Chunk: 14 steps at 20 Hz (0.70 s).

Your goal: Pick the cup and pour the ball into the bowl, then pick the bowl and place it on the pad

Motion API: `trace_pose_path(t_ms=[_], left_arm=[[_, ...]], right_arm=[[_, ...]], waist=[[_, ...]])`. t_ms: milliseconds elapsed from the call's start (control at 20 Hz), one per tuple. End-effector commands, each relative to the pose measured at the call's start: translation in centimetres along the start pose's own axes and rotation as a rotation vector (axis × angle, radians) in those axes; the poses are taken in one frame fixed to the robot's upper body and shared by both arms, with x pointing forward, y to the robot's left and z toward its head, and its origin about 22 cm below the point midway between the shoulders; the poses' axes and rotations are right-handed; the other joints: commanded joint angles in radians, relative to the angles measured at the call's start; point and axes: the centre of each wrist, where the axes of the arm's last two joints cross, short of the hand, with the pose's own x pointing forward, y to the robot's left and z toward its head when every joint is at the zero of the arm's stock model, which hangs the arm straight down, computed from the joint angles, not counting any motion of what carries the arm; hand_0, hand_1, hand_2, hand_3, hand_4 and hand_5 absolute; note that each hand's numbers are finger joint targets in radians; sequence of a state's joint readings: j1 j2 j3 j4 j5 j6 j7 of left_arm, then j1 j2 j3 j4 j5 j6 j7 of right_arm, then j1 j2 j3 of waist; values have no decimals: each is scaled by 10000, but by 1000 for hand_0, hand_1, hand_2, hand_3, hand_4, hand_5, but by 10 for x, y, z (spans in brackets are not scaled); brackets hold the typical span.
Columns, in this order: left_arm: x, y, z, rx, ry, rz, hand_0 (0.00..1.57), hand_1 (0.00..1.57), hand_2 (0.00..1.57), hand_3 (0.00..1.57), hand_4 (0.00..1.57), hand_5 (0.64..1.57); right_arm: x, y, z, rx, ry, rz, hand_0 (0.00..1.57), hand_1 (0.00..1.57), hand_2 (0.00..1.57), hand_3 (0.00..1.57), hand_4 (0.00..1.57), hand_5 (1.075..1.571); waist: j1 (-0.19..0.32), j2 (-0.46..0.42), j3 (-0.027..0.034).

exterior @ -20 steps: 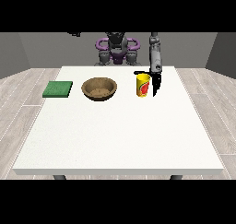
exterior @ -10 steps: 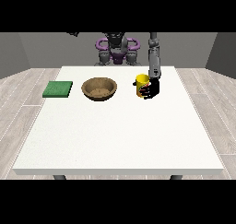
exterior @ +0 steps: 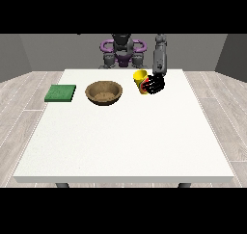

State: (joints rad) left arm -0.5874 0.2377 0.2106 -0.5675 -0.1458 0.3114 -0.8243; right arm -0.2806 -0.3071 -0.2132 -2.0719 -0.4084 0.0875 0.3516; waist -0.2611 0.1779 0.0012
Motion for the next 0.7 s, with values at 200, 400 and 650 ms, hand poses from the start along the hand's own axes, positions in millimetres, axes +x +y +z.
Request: trace_pose_path(t_ms=[200, 400, 650], left_arm=[[41, -35, -48, -619, -587, -3286, 1405, 1405, 1571, 1571, 1090, 1543], [53, -67, -47, -447, -499, -4276, 1415, 1415, 1571, 1571, 1026, 1552], [85, -73, -88, -157, -520, -4976, 1425, 1425, 1571, 1571, 1010, 1558]], right_arm=[[-19, -4, -11, -95, 560, -185, 0, 0, 0, 0, 257, 1560], [-29, -10, -7, -48, 637, -165, 0, 0, 0, 0, 279, 1560], [-33, -12, -10, 274, 282, -150, 0, 0, 0, 0, 334, 1564]], waist=[[164, -481, 3], [-65, -518, -4], [-335, -127, -6]])
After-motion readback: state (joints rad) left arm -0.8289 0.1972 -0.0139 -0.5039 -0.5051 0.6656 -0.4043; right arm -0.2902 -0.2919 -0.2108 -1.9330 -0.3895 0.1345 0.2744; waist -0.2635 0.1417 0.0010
